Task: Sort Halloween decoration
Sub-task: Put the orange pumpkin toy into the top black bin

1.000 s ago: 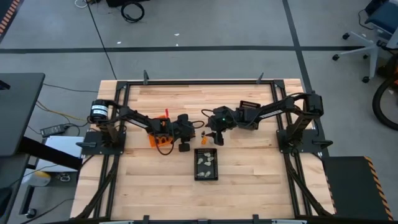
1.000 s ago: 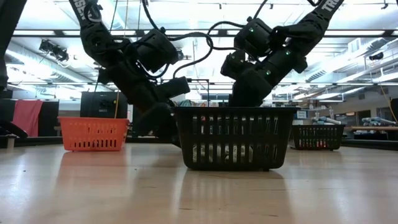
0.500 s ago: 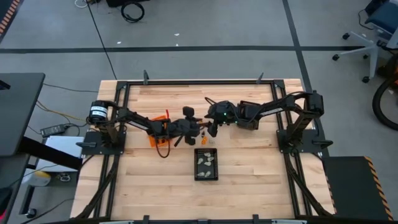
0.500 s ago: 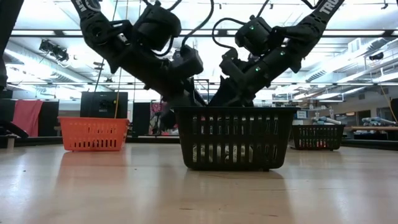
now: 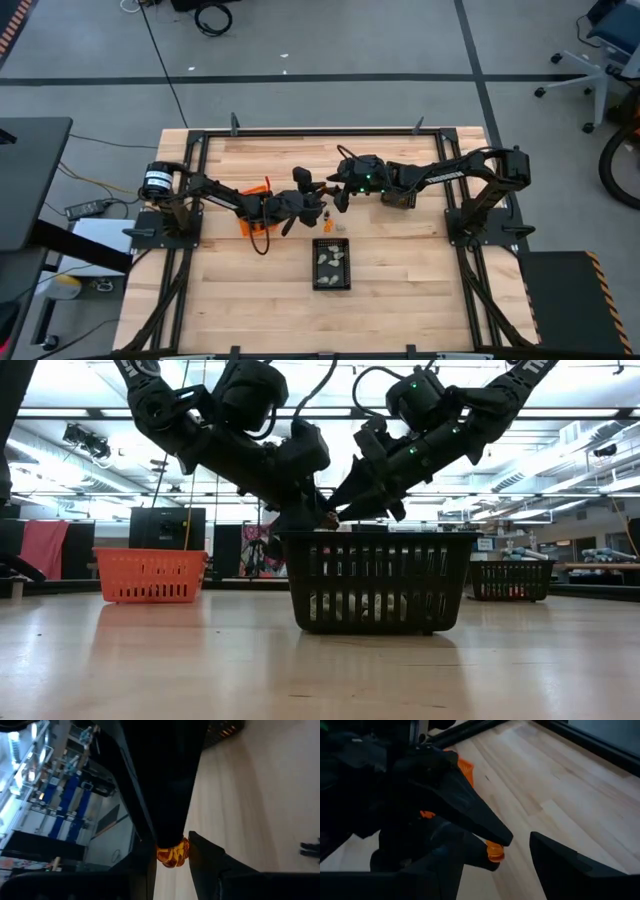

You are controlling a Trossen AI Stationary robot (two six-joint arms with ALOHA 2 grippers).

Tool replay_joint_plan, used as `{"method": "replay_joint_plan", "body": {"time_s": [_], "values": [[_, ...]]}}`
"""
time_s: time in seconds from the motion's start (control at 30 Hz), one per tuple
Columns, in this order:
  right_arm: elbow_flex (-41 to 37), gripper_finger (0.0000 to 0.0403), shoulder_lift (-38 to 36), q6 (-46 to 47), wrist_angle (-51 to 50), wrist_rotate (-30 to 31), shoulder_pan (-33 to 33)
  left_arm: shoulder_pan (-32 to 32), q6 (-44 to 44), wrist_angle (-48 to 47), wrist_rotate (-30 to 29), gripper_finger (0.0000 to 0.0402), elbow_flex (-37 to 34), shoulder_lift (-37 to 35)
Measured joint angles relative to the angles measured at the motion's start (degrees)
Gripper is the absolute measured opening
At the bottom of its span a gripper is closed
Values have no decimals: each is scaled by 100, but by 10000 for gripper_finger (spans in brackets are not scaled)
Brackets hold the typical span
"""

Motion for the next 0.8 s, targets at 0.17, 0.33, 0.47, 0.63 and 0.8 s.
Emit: {"method": "replay_joint_plan", "body": {"time_s": [0.17, 0.33, 0.47, 0.63, 0.8], "values": [[0, 224, -4, 52, 80, -2, 0, -2, 189, 338, -205, 96, 2, 0], [0, 220, -4, 47, 258, 67, 0, -4, 299, 548, -299, 96, 2, 0], [0, 204, -4, 39, 278, 76, -11, -4, 293, 565, -301, 95, 2, 0], [0, 177, -4, -27, 285, 83, -33, -4, 235, 624, -299, 91, 2, 0], [7, 146, -11, -64, 273, 77, -31, -4, 195, 705, -301, 80, 2, 0]]}}
